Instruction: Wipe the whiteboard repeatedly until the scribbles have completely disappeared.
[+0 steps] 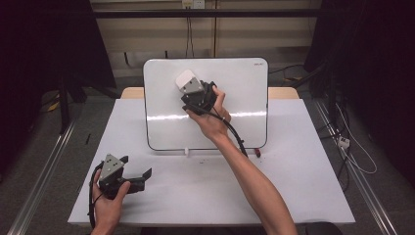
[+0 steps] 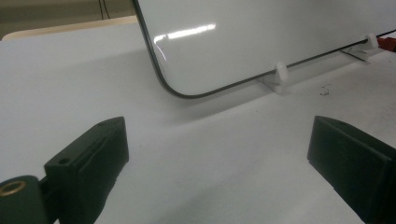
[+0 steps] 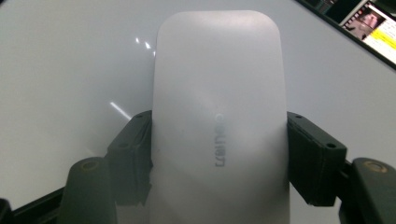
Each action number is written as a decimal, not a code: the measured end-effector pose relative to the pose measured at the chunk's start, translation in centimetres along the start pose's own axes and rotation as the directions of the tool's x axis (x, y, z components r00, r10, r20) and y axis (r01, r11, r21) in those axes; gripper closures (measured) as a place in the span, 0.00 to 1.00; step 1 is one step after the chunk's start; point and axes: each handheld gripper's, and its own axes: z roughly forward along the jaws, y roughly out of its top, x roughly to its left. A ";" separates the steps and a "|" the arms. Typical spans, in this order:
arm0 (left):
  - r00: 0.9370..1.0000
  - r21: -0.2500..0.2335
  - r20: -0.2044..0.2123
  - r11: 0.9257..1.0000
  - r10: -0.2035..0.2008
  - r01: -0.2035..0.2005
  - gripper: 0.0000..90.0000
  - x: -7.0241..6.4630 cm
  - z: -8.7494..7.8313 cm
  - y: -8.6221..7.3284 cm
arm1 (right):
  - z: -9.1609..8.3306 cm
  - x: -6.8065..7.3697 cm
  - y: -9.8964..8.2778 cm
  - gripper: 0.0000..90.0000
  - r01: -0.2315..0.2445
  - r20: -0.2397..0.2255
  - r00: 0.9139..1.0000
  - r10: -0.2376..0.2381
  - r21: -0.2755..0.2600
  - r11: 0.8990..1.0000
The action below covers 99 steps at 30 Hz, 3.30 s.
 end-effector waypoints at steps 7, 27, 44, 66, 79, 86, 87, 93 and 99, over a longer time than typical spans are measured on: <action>1.000 0.000 -0.003 1.000 0.000 0.000 0.06 0.0 -0.1 0.0 | 0.0 4.0 -0.8 0.35 0.094 -0.069 0.993 -0.097 -0.048 0.994; 1.000 -0.011 -0.001 1.000 -0.008 0.008 0.06 0.2 -0.3 -0.1 | 0.5 -0.8 0.0 0.35 0.054 -0.024 0.998 -0.057 -0.096 0.994; 1.000 -0.009 -0.010 1.000 -0.007 0.007 0.06 0.1 -0.3 0.0 | -2.2 -3.4 -5.2 0.35 -0.006 0.017 1.000 0.007 -0.050 0.999; 1.000 -0.010 -0.006 1.000 -0.005 0.005 0.06 0.1 -0.4 0.0 | -2.4 0.9 -5.8 0.35 0.090 -0.053 0.994 -0.094 -0.063 0.994; 1.000 -0.005 -0.006 1.000 -0.007 0.007 0.06 0.1 -0.3 -0.1 | -3.2 -6.1 -6.4 0.35 -0.111 0.032 0.993 0.112 -0.034 0.993; 1.000 -0.011 -0.013 1.000 -0.017 0.017 0.06 0.4 -0.6 -0.2 | -3.5 -6.7 -6.3 0.35 -0.177 -0.021 0.984 0.177 -0.016 0.984; 1.000 -0.009 -0.015 1.000 -0.016 0.016 0.06 0.5 -0.6 -0.3 | -3.6 -6.9 -6.3 0.35 -0.200 -0.041 0.979 0.199 -0.014 0.980; 1.000 -0.011 -0.016 1.000 -0.014 0.014 0.06 0.4 -0.6 -0.2 | -4.4 -7.1 -6.3 0.35 -0.212 -0.075 0.975 0.208 -0.045 0.976; 1.000 -0.009 -0.020 1.000 -0.010 0.010 0.06 0.3 -0.7 -0.2 | -5.4 -6.9 -6.1 0.35 -0.194 -0.073 0.979 0.189 -0.063 0.979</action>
